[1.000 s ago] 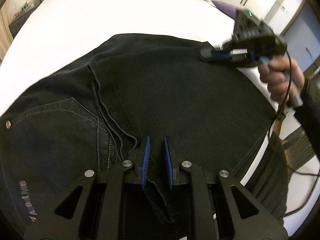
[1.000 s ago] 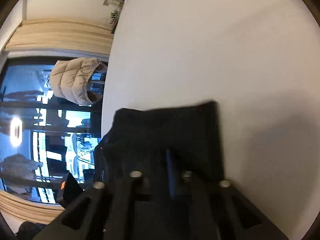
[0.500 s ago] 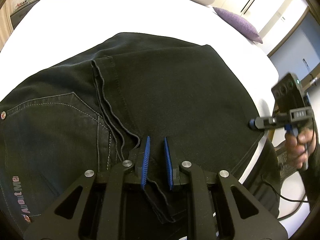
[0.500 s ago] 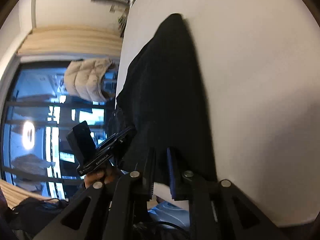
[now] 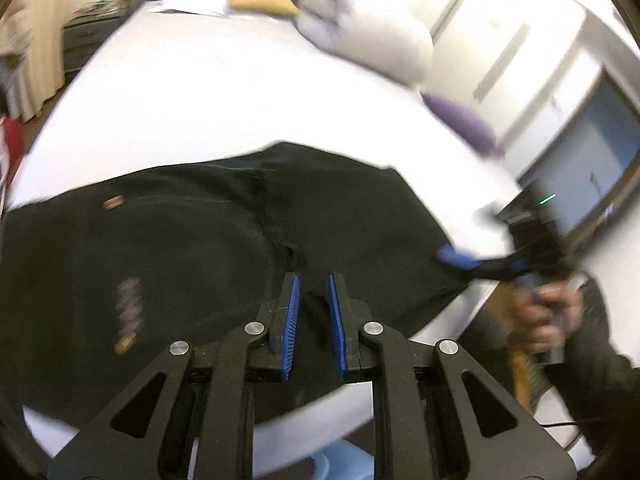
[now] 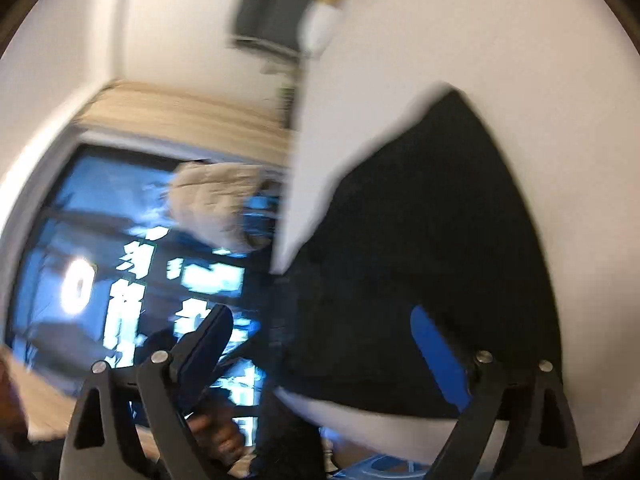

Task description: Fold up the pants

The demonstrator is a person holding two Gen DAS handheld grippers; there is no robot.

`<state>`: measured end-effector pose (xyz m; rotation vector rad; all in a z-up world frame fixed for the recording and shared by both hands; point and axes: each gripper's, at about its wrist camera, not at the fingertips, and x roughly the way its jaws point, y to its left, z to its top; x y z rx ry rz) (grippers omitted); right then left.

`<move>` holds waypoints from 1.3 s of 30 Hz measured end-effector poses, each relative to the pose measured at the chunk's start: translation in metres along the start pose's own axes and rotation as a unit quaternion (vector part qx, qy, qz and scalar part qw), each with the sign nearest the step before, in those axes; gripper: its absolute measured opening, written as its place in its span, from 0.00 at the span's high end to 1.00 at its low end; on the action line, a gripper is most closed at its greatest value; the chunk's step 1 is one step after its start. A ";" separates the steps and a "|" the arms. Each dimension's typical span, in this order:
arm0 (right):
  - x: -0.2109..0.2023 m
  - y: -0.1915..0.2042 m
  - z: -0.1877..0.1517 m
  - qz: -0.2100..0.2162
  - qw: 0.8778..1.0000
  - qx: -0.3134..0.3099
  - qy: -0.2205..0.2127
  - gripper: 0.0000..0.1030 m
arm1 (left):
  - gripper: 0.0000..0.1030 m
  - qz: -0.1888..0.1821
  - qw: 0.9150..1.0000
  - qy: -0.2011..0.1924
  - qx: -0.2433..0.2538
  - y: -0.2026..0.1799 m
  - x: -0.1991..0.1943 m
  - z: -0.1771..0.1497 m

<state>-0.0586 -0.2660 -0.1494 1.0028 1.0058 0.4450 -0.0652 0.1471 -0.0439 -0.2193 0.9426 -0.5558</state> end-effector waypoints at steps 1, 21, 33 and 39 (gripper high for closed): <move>0.001 -0.001 0.000 -0.024 1.000 0.002 -0.001 0.43 | 0.86 -0.001 1.000 -0.009 -0.016 0.009 -0.014 -0.006; 0.050 0.086 -0.013 0.133 0.991 -0.001 0.005 0.27 | 0.14 -0.067 0.907 -0.119 -0.398 0.197 -0.094 -0.112; 0.060 0.084 -0.008 0.118 0.993 0.007 0.020 0.27 | 0.70 -0.096 0.881 -0.116 -0.448 0.218 -0.047 -0.099; 0.080 0.099 0.004 0.071 0.996 -0.018 0.058 0.27 | 0.84 -0.090 0.891 -0.113 -0.431 0.213 -0.041 -0.086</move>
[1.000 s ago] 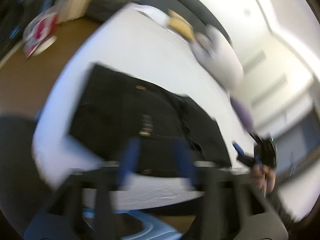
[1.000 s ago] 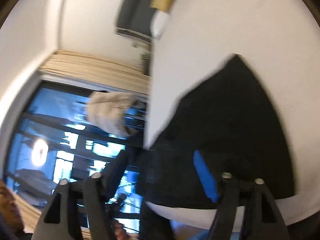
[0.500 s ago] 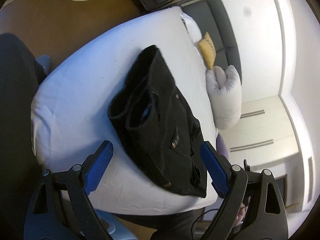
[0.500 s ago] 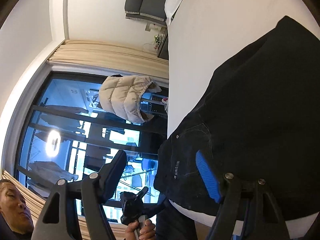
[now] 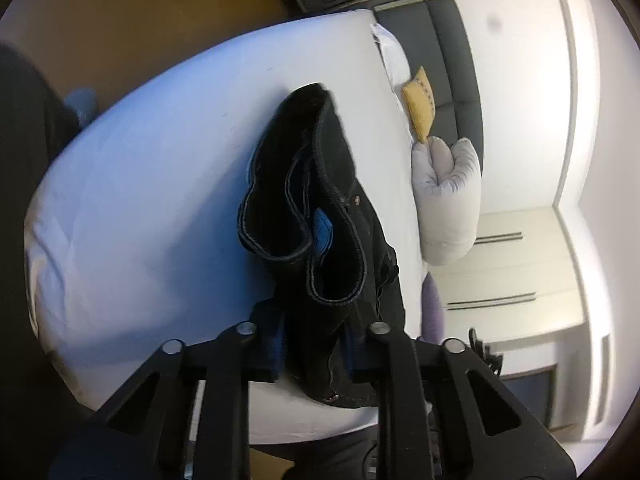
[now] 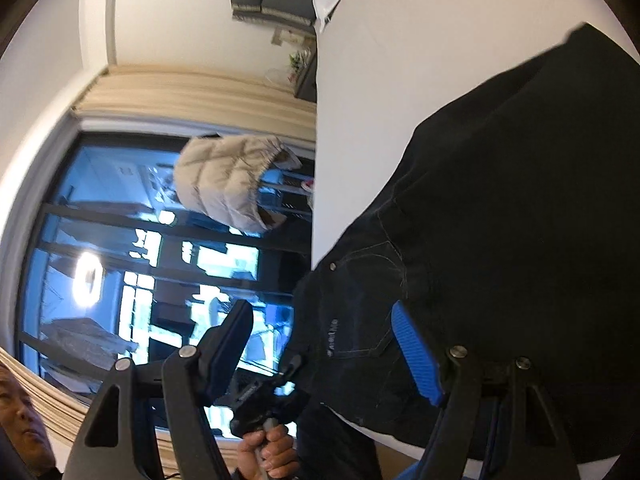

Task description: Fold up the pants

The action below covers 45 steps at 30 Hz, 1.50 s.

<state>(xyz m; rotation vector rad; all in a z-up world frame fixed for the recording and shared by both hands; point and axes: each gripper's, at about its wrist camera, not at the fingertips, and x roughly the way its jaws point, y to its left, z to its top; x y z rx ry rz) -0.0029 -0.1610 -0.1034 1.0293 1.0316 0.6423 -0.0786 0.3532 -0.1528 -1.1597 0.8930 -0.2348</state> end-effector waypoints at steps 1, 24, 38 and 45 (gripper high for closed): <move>0.007 0.003 0.004 -0.010 1.000 -0.007 0.012 0.27 | 0.85 0.003 1.000 -0.002 0.014 -0.007 0.001 0.000; 0.084 -0.055 0.022 -0.130 0.982 -0.006 0.138 1.00 | 0.86 0.053 0.960 -0.015 0.276 -0.186 0.029 -0.027; -0.075 -0.044 0.062 0.035 0.999 0.007 0.027 0.11 | 0.86 0.087 0.847 0.145 0.505 -0.316 0.235 -0.178; -0.062 -0.081 0.047 -0.006 0.998 0.045 0.048 0.18 | 0.86 0.098 0.787 0.189 0.578 -0.322 0.282 -0.246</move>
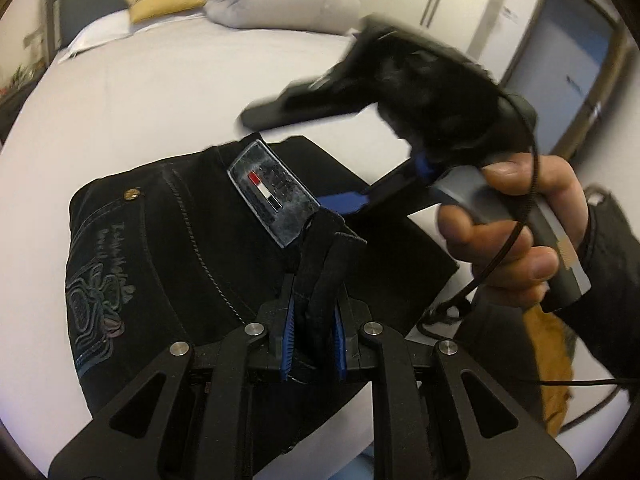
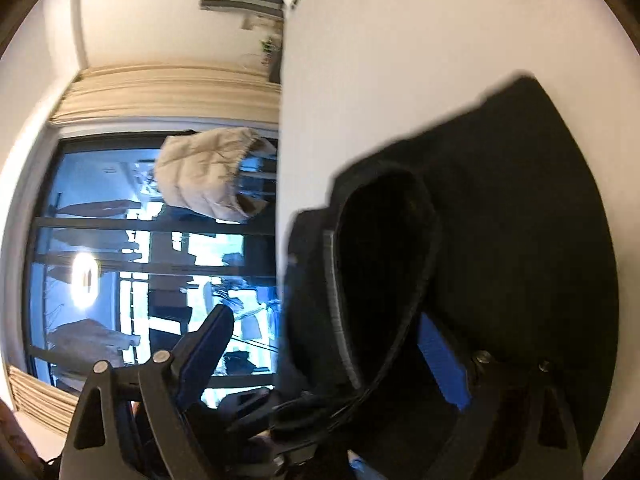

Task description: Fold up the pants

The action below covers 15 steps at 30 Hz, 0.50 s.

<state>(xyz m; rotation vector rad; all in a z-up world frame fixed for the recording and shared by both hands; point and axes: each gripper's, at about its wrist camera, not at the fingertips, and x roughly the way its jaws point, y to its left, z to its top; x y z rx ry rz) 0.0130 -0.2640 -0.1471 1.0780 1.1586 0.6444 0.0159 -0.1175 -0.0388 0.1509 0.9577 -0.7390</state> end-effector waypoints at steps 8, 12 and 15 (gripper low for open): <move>0.006 -0.004 0.021 -0.085 0.996 -0.014 0.013 0.81 | 0.86 0.015 0.999 0.003 0.030 -0.021 0.003 -0.011; -0.003 0.006 0.023 -0.116 0.992 -0.045 0.007 0.85 | 0.86 0.007 0.999 0.003 0.032 -0.031 0.004 -0.009; -0.019 0.008 0.030 -0.120 0.991 -0.053 -0.003 0.85 | 0.86 0.002 0.999 -0.004 0.042 -0.042 0.010 0.002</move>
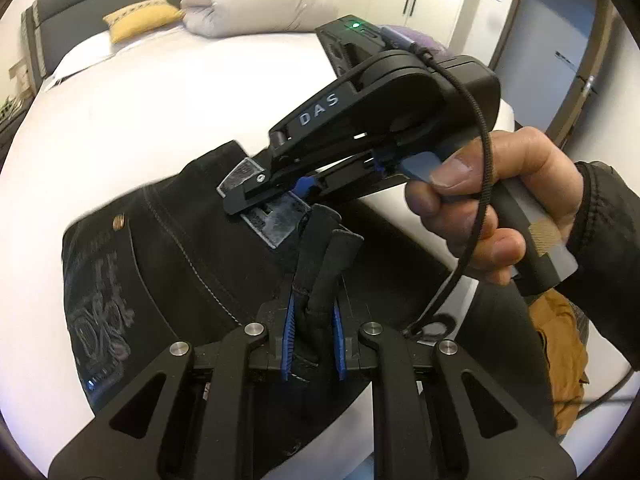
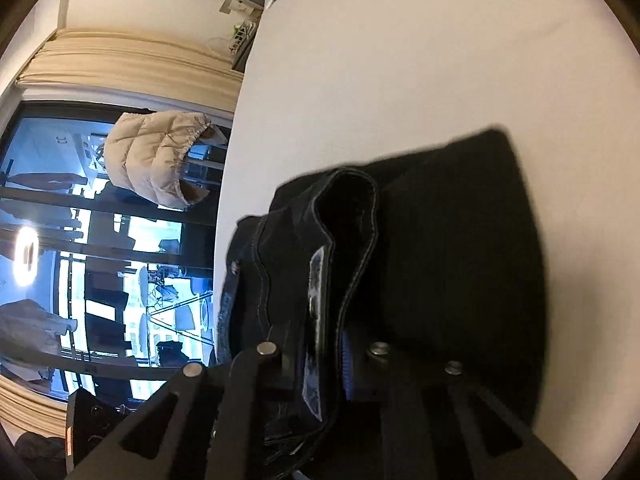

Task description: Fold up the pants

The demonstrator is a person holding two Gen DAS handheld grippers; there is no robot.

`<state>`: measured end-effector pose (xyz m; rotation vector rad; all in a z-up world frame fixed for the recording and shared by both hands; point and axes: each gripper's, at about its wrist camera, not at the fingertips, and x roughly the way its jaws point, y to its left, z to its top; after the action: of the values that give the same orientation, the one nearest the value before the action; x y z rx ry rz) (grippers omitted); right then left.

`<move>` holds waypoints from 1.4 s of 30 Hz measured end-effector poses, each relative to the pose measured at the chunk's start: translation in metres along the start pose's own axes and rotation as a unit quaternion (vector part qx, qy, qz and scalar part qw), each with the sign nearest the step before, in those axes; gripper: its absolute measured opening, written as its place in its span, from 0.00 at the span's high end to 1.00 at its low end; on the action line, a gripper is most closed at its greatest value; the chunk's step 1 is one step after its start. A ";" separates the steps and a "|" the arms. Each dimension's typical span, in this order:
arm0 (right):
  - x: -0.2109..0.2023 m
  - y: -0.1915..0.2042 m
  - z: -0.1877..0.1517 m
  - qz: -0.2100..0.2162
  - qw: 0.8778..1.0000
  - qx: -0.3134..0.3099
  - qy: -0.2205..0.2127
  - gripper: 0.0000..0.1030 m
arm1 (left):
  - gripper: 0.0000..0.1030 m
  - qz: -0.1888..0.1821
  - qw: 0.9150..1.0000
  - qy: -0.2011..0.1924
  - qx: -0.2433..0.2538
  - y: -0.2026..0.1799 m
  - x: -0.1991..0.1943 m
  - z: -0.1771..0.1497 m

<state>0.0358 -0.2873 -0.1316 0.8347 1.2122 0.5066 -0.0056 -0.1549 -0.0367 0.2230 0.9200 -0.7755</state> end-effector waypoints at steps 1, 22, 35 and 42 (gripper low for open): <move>-0.005 -0.001 0.000 -0.002 1.000 -0.002 -0.003 0.85 | 0.86 -0.002 1.000 -0.004 0.005 -0.005 0.002 0.005; -0.034 -0.067 -0.025 0.031 0.995 0.054 -0.072 0.83 | 0.81 -0.034 0.998 0.034 0.048 -0.055 0.061 0.015; -0.067 0.020 -0.045 -0.018 0.996 -0.040 -0.075 0.68 | 0.80 -0.022 0.992 -0.013 -0.126 0.098 -0.006 0.021; -0.031 -0.037 -0.059 -0.030 0.998 0.042 -0.041 1.00 | 0.81 -0.022 0.983 0.043 -0.178 0.162 0.052 0.017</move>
<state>-0.0324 -0.3159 -0.1491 0.8802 1.1864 0.3709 0.1352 -0.0738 -0.0909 -0.0785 1.1315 -0.6330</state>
